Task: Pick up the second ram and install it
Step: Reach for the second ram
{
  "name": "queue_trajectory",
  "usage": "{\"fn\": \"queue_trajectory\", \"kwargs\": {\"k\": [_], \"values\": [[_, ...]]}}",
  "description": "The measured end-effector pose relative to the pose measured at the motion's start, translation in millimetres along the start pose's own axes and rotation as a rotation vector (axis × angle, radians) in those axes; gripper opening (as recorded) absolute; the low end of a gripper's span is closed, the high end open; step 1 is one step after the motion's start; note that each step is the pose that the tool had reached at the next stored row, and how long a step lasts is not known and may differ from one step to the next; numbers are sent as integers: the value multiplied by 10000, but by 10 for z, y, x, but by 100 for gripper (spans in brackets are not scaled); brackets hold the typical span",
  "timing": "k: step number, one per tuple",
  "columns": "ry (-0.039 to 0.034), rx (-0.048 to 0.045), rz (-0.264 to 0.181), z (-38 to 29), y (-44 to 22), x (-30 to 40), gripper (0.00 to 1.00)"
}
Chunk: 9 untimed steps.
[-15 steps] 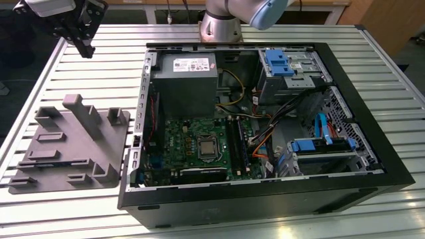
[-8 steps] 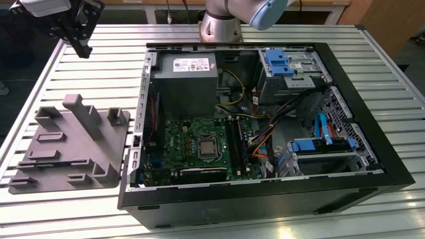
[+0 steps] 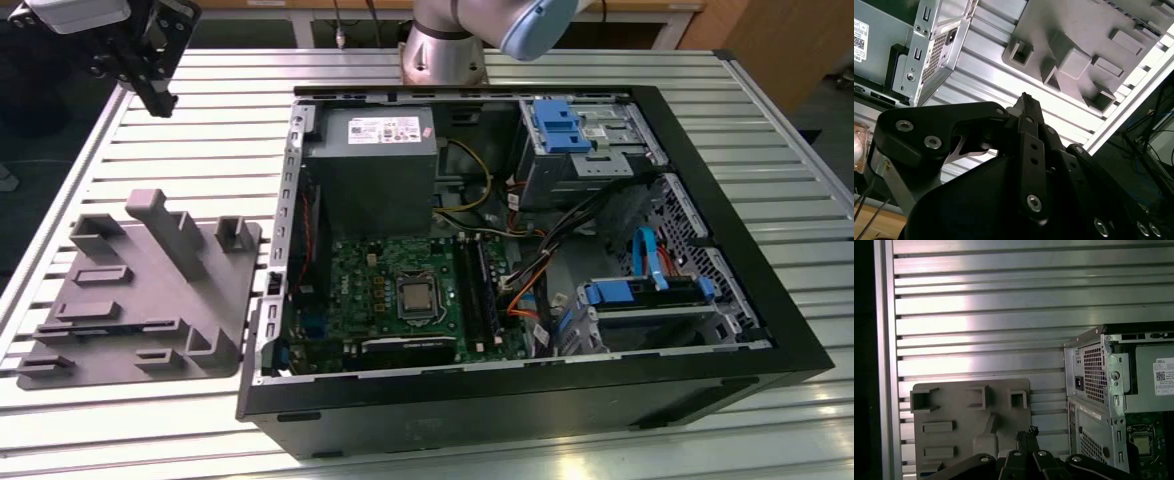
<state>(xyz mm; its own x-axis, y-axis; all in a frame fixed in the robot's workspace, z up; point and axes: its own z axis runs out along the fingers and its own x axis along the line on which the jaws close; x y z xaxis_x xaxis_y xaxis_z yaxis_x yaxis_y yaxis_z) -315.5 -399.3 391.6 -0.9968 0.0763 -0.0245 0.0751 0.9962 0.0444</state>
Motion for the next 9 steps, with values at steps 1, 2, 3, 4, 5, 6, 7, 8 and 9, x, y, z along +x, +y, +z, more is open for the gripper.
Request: {"fn": "queue_trajectory", "kwargs": {"k": [1,2,3,4,5,6,7,8,9], "values": [[0,-1,0,0,-1,8,11],[0,1,0,-1,-1,16,11],[0,1,0,-1,-2,24,11],[1,1,0,-1,-2,31,11],[1,1,0,-1,-3,39,11],[0,0,0,-1,-3,47,11],[0,0,0,-2,-4,55,11],[0,0,0,-1,-5,62,11],[0,0,0,-2,-5,69,11]]}}
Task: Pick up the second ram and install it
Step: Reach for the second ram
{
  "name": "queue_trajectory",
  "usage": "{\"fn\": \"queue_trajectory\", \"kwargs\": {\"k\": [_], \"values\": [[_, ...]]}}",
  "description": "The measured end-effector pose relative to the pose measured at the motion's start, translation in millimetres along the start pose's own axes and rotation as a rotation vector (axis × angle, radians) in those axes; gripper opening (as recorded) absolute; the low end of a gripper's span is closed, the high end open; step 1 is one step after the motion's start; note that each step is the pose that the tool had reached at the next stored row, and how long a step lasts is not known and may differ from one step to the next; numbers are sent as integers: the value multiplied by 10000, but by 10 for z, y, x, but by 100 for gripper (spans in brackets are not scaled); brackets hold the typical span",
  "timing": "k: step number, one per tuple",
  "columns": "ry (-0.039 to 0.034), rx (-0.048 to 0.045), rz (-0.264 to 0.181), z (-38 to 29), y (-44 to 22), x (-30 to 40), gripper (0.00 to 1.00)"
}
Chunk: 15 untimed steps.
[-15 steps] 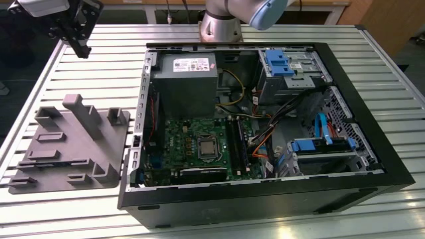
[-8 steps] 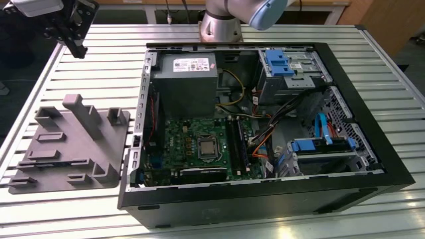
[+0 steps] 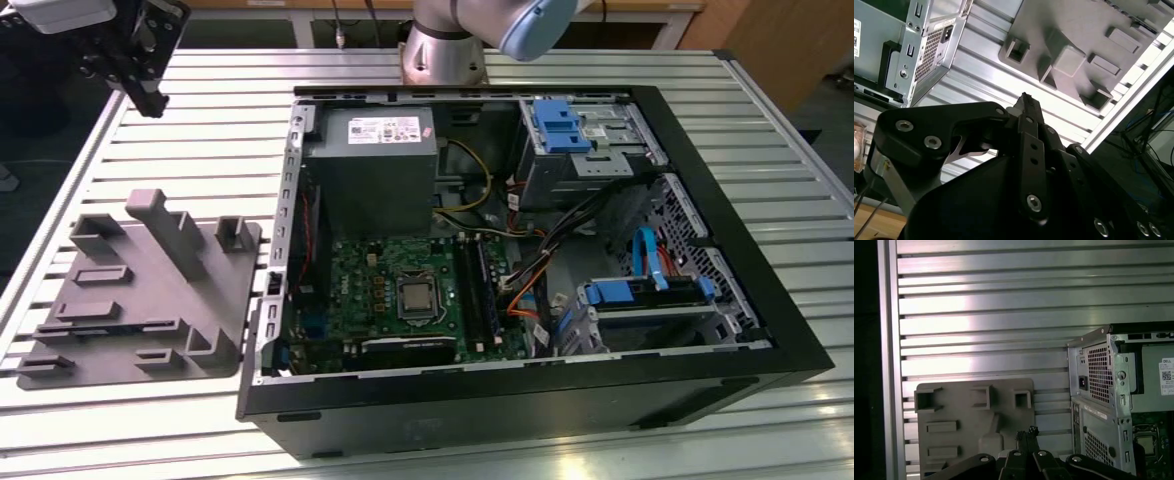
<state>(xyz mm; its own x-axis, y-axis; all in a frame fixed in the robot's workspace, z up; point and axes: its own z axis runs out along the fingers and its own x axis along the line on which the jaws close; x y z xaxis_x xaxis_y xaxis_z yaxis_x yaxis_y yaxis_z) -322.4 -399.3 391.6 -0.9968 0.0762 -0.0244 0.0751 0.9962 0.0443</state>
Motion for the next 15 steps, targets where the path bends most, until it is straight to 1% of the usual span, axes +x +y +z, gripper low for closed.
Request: {"fn": "queue_trajectory", "kwargs": {"k": [15], "values": [[0,0,0,-3,-8,106,11]]}}
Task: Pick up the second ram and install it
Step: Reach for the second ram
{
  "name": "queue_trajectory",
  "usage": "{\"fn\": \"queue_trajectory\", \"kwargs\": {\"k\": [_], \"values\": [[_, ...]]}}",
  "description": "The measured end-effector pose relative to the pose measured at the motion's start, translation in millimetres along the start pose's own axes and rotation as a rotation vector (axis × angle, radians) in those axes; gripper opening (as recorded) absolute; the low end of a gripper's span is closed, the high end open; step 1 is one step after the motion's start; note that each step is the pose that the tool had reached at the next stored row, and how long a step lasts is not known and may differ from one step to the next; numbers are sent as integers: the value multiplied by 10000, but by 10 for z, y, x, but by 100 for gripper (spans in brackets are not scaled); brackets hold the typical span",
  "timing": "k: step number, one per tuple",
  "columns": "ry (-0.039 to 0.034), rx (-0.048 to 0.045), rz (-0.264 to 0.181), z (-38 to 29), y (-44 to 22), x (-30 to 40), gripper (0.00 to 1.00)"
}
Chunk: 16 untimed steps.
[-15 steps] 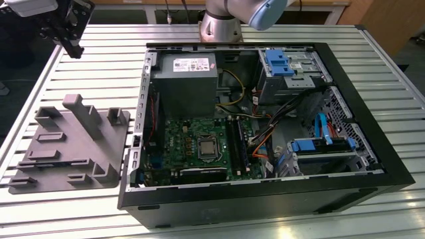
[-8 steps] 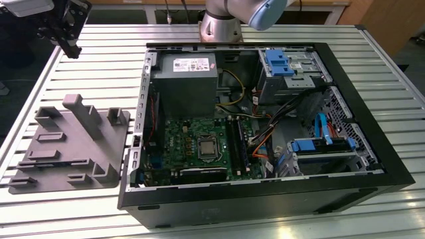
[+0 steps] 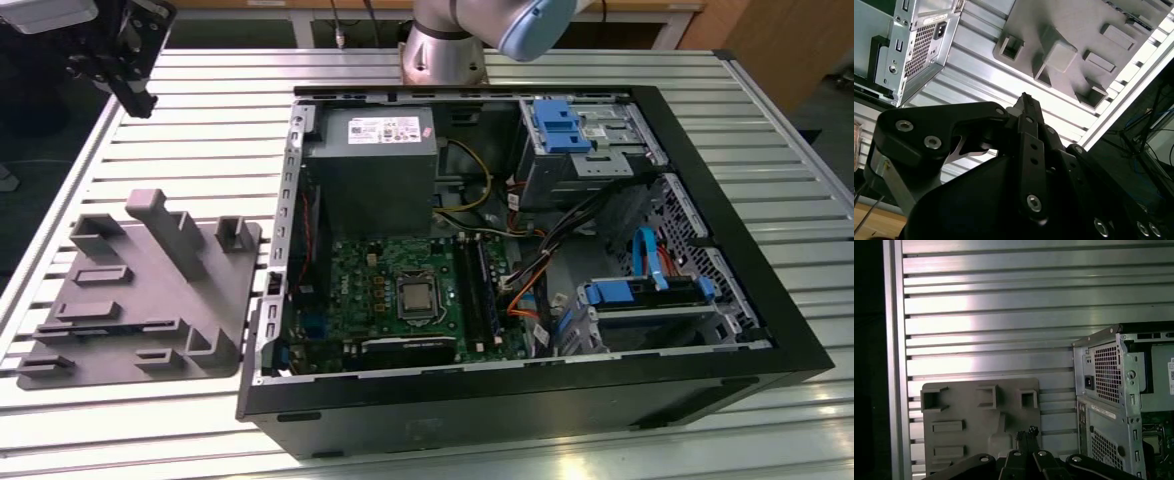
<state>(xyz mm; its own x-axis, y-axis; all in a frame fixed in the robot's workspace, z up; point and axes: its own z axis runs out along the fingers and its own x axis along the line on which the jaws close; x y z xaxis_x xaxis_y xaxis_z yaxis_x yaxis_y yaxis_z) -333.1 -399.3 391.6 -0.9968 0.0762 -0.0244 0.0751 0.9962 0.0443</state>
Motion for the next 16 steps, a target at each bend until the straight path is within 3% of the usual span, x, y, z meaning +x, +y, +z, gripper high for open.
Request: {"fn": "queue_trajectory", "kwargs": {"k": [16], "values": [[0,0,0,-3,-9,122,11]]}}
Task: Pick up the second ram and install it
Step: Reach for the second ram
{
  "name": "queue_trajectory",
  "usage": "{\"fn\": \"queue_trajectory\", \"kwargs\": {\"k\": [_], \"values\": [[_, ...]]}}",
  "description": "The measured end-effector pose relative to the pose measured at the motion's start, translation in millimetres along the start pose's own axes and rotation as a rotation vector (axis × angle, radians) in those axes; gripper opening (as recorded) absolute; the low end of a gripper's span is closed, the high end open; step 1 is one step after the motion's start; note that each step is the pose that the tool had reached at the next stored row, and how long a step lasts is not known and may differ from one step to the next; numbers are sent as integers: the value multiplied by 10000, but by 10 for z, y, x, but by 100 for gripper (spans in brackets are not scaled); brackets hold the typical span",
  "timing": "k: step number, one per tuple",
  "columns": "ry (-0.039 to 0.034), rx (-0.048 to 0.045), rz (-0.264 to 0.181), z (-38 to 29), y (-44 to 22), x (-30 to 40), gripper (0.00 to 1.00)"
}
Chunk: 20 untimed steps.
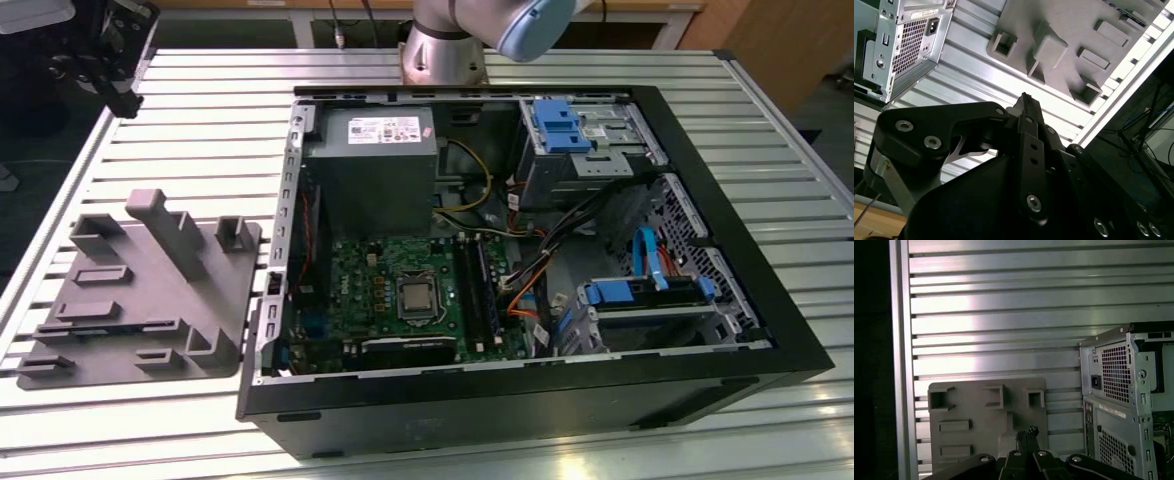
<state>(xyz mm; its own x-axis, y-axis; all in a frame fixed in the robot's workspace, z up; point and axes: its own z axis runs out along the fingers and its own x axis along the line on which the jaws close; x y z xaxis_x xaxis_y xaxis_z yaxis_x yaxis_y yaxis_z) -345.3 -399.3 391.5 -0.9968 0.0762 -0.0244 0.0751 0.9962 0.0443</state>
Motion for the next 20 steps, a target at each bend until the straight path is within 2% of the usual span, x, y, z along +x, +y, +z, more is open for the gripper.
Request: {"fn": "queue_trajectory", "kwargs": {"k": [20], "values": [[0,0,0,-4,-11,151,11]]}}
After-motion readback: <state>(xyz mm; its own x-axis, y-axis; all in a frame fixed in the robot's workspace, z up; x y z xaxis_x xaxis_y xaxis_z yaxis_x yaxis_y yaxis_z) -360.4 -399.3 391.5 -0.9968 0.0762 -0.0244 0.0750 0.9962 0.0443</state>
